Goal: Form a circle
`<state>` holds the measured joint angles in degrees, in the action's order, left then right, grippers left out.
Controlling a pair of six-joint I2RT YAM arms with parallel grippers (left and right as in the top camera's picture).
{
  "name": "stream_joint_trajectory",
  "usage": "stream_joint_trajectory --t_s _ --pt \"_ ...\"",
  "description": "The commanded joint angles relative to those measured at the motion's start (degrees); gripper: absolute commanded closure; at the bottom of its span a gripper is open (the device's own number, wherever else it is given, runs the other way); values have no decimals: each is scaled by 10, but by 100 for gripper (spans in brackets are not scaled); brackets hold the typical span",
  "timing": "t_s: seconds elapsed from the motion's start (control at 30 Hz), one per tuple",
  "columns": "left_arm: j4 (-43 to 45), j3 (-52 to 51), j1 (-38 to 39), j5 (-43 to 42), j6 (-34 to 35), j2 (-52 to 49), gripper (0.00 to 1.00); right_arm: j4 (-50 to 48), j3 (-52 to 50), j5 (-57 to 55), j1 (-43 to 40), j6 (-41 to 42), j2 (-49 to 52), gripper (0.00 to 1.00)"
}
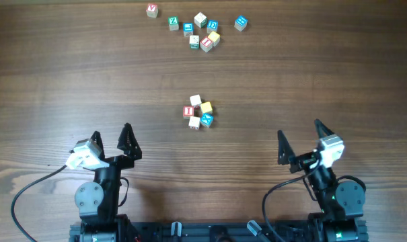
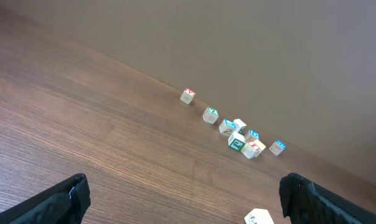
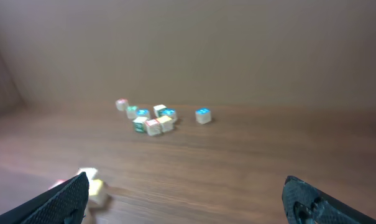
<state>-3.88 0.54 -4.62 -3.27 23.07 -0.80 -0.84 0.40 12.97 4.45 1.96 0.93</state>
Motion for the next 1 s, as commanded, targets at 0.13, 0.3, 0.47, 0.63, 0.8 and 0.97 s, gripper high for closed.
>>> stream_joint_trajectory --t_s 0.13,0.3,0.47,0.63,0.8,0.97 --pt "-3 -2 -1 1 -1 5 0 -1 -1 -9 -3 -125 -5 0" --pt "-3 -2 -1 1 -1 5 0 -1 -1 -9 -3 -125 -5 0" --pt "-3 -2 -1 1 -1 5 0 -1 -1 -9 -3 -125 -5 0" --pt "-3 -2 -1 1 -1 5 0 -1 -1 -9 -3 -125 -5 0" --pt "-3 -2 -1 1 -1 5 0 -1 -1 -9 -3 -125 -5 0" --pt "-4 -2 -1 16 -3 5 0 -1 -1 -9 -3 -125 -5 0"
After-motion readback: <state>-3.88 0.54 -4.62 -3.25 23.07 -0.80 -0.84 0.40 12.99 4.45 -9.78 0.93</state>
